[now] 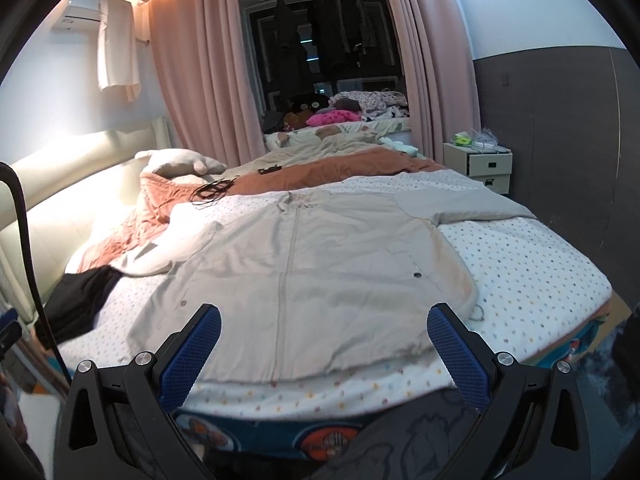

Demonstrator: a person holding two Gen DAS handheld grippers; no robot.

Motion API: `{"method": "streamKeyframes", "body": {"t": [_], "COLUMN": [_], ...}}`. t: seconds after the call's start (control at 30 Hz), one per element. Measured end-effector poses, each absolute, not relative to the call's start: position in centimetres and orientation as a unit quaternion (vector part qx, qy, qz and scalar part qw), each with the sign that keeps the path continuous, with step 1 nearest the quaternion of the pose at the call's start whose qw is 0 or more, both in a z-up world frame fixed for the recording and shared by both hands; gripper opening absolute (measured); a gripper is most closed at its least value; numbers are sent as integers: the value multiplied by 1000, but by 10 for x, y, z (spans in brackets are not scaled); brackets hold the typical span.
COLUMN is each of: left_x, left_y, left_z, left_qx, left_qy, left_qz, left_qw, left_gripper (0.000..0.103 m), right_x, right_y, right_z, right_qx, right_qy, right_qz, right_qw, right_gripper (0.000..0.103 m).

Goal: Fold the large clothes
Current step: 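Move both tools toward the beige jacket's sleeve and hem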

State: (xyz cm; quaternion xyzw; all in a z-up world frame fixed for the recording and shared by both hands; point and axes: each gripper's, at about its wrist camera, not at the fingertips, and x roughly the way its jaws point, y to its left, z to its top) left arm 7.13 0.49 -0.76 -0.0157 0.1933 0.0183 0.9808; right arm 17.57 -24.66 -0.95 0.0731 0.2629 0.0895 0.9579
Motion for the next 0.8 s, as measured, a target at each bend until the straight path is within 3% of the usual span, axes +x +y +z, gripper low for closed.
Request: {"method": "streamKeyframes", "body": {"t": [0.8], "left_x": [217], "left_y": [94], "left_z": [-39], "left_qx": [-43], "left_qy": [278], "left_qz": [85], "left_qw": [956], "left_gripper": [103], "right_x": [318], "right_y": [-215], "right_z": [-50], "right_qx": [62], "right_qy": [319], "right_qz": [65], "right_qw": [944], "right_gripper": [103]}}
